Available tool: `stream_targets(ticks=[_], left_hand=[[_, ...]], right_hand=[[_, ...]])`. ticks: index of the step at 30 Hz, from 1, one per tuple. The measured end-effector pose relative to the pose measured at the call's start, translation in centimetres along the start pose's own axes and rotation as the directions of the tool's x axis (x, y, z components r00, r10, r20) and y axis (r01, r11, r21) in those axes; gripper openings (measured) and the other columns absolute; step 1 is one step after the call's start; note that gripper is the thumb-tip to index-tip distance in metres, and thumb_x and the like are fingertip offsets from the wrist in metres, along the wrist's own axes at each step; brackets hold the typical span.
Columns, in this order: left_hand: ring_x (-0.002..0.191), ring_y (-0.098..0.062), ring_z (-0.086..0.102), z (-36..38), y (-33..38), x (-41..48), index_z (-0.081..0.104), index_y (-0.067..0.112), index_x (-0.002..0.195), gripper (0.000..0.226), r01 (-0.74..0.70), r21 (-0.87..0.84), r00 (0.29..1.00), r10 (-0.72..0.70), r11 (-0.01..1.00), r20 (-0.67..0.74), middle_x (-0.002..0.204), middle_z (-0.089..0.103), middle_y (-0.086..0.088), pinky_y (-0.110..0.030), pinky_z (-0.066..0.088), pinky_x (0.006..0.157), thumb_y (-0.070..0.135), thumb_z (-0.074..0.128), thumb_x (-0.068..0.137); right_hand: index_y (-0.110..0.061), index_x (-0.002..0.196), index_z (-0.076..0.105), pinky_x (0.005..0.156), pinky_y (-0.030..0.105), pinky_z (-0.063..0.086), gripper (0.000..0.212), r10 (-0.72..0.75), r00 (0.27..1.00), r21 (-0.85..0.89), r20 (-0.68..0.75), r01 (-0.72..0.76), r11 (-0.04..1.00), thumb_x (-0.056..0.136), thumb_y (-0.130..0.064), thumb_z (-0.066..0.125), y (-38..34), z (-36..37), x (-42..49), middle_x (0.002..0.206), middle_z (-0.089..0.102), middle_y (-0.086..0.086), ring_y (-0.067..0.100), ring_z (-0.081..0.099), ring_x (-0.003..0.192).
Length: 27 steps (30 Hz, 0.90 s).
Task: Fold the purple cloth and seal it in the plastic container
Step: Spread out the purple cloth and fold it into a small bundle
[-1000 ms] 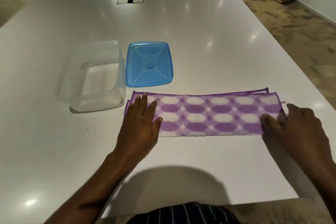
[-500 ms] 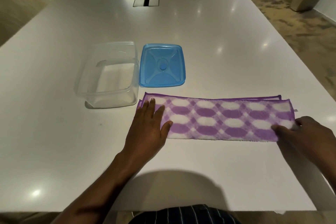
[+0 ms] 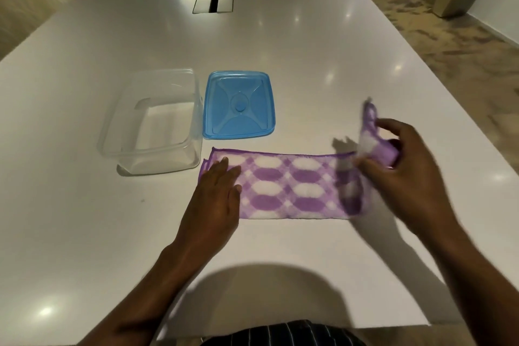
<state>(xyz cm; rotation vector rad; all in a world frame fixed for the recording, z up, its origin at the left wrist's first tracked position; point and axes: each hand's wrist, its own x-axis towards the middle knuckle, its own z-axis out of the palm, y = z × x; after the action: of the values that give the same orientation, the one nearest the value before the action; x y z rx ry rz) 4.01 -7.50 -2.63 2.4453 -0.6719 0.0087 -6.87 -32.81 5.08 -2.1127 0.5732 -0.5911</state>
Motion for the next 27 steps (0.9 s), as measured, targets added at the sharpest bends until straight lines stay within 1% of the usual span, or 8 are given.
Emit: stream_targets(ticks=[3, 6, 12, 14, 16, 20, 24, 27], left_hand=[[0.132, -0.018, 0.044, -0.4, 0.3, 0.0, 0.05, 0.014, 0.133, 0.039, 0.008, -0.148, 0.998, -0.018, 0.989, -0.063, 0.142, 0.05, -0.004, -0.033, 0.032, 0.113, 0.009, 0.044, 0.095], [0.123, -0.013, 0.052, -0.6, 0.5, -0.2, 0.048, 0.012, 0.134, 0.043, 0.0, -0.226, 0.992, -0.029, 0.974, -0.126, 0.134, 0.057, -0.004, -0.027, 0.037, 0.108, 0.001, 0.042, 0.093], [0.101, 0.005, 0.059, -1.9, 0.7, -0.5, 0.056, 0.015, 0.123, 0.049, -0.02, -0.358, 0.983, -0.047, 0.933, -0.179, 0.113, 0.064, 0.004, 0.0, 0.038, 0.084, 0.002, 0.046, 0.076], [0.112, 0.005, 0.054, -2.4, 1.0, -0.8, 0.047, 0.014, 0.134, 0.061, 0.01, -0.394, 0.957, -0.123, 0.919, -0.262, 0.127, 0.057, 0.005, 0.0, 0.035, 0.093, 0.0, 0.043, 0.074], [0.123, -0.007, 0.051, -3.0, 1.6, -1.2, 0.04, 0.012, 0.139, 0.069, -0.005, -0.412, 0.907, -0.169, 0.911, -0.384, 0.134, 0.051, 0.001, -0.007, 0.035, 0.101, -0.004, 0.038, 0.072], [0.125, -0.012, 0.048, -4.5, 3.3, -1.2, 0.046, 0.006, 0.133, 0.057, -0.228, -0.187, 0.801, 0.075, 0.956, -0.594, 0.132, 0.051, -0.004, -0.014, 0.035, 0.105, 0.001, 0.039, 0.076], [0.125, -0.017, 0.048, -3.9, 4.4, 1.1, 0.056, 0.002, 0.124, 0.044, -0.402, -0.057, 0.849, 0.349, 0.914, -0.396, 0.13, 0.054, -0.003, -0.021, 0.036, 0.107, 0.003, 0.041, 0.083], [0.137, -0.013, 0.034, -2.3, 3.6, 3.2, 0.048, 0.007, 0.134, 0.045, -0.345, -0.05, 0.938, 0.343, 0.937, -0.046, 0.144, 0.046, -0.008, -0.025, 0.025, 0.114, 0.005, 0.046, 0.089]], right_hand=[[-0.025, 0.13, 0.05, 0.056, 0.0, 0.038, 0.062, -0.126, 0.989, 0.033, 0.079, 0.123, 0.992, 0.075, -0.011, 0.073, -3.1, 3.5, -0.2, 0.083, 0.056, -0.028, -0.014, 0.056, 0.064], [-0.019, 0.132, 0.05, 0.057, -0.002, 0.035, 0.058, -0.253, 0.958, 0.089, 0.134, 0.243, 0.966, 0.078, -0.009, 0.07, -5.8, 7.6, -0.8, 0.079, 0.059, -0.018, -0.017, 0.053, 0.058], [-0.019, 0.143, 0.039, 0.084, 0.019, 0.046, 0.067, -0.289, 0.803, 0.129, 0.522, 0.261, 0.957, 0.084, -0.026, 0.069, -7.2, 13.4, -2.7, 0.12, 0.065, 0.005, 0.012, 0.059, 0.095], [-0.017, 0.141, 0.043, 0.091, 0.022, 0.047, 0.063, -0.286, 0.833, 0.114, 0.474, 0.264, 0.958, 0.085, -0.029, 0.069, -6.5, 13.0, -3.0, 0.129, 0.061, 0.005, 0.014, 0.059, 0.106], [-0.014, 0.136, 0.05, 0.09, 0.025, 0.049, 0.055, -0.26, 0.901, 0.137, 0.348, 0.225, 0.965, 0.086, -0.026, 0.068, -5.8, 12.1, -2.5, 0.125, 0.062, 0.006, 0.014, 0.061, 0.101], [-0.012, 0.13, 0.055, 0.089, 0.024, 0.045, 0.044, -0.261, 0.951, -0.038, 0.165, 0.271, 0.962, 0.089, -0.023, 0.063, -4.4, 10.7, -0.6, 0.12, 0.061, 0.009, 0.017, 0.06, 0.098], [-0.009, 0.13, 0.054, 0.102, 0.04, 0.041, 0.048, -0.341, 0.887, -0.232, 0.311, 0.419, 0.878, 0.091, -0.037, 0.053, -3.6, 10.9, 0.1, 0.131, 0.057, 0.014, 0.03, 0.052, 0.119], [-0.009, 0.135, 0.051, 0.112, 0.04, 0.027, 0.057, -0.384, 0.717, -0.362, 0.582, 0.651, 0.667, 0.093, -0.047, 0.041, -2.3, 12.0, 0.1, 0.143, 0.049, 0.013, 0.029, 0.041, 0.133]])
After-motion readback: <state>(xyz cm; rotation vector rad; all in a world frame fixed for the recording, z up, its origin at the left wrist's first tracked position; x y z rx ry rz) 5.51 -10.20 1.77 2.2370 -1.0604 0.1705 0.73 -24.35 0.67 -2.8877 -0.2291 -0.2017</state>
